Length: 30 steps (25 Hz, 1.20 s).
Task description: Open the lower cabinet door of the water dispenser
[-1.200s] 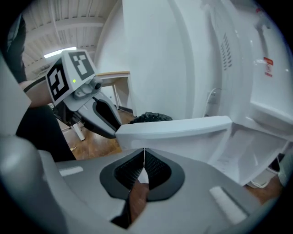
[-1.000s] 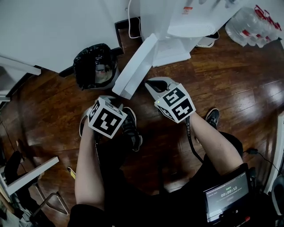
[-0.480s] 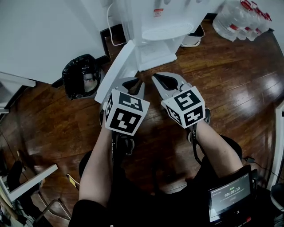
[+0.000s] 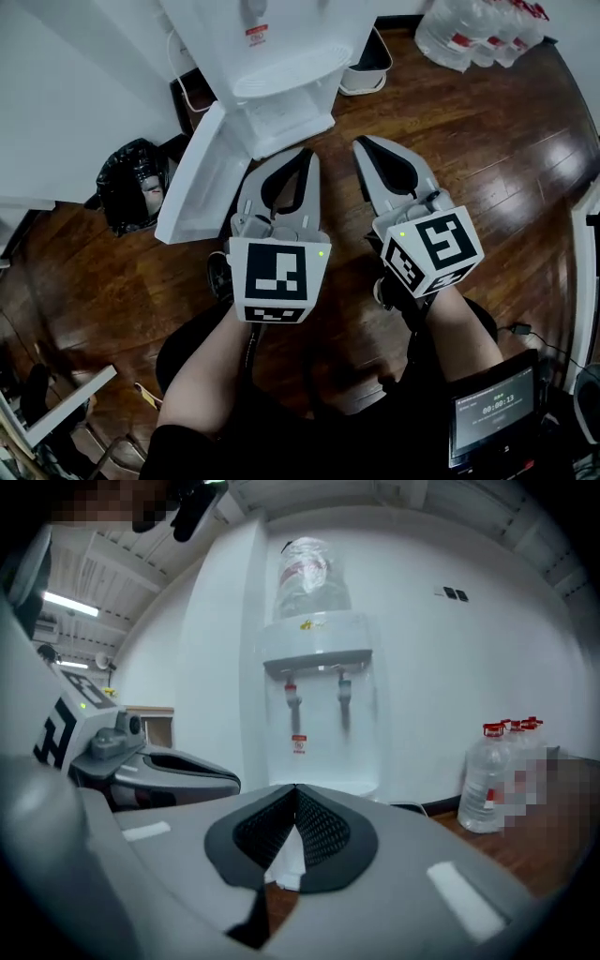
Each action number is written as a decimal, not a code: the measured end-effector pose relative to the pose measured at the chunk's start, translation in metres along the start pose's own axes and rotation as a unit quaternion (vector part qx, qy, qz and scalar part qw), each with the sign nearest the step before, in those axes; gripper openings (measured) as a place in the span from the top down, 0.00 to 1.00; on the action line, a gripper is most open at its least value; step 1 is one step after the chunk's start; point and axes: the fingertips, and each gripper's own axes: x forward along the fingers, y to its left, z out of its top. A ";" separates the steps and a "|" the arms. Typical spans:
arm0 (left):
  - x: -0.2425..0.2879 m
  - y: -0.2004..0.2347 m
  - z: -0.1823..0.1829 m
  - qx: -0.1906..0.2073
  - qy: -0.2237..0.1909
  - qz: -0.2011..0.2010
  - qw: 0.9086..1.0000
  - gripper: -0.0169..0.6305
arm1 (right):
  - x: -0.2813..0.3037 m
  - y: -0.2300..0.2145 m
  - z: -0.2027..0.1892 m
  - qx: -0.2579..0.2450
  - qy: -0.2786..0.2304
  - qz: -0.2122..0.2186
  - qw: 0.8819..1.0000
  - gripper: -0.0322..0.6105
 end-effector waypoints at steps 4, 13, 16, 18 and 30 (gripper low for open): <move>0.002 -0.012 0.016 0.007 -0.036 0.004 0.999 0.94 | -0.010 0.004 0.016 -0.010 -0.029 0.017 0.999 0.94; -0.004 0.007 0.025 -0.029 -0.060 0.027 0.997 0.94 | -0.004 0.020 0.023 -0.035 -0.055 0.034 0.997 0.94; -0.004 0.014 0.033 -0.010 -0.069 0.033 0.997 0.94 | -0.003 0.017 0.022 -0.030 -0.055 0.028 0.998 0.94; -0.004 0.014 0.036 -0.002 -0.073 0.031 0.997 0.94 | -0.002 0.013 0.021 -0.024 -0.052 0.023 0.998 0.94; -0.008 0.012 0.028 -0.009 -0.062 0.022 0.998 0.94 | 0.005 0.016 0.016 -0.022 -0.047 0.022 0.998 0.94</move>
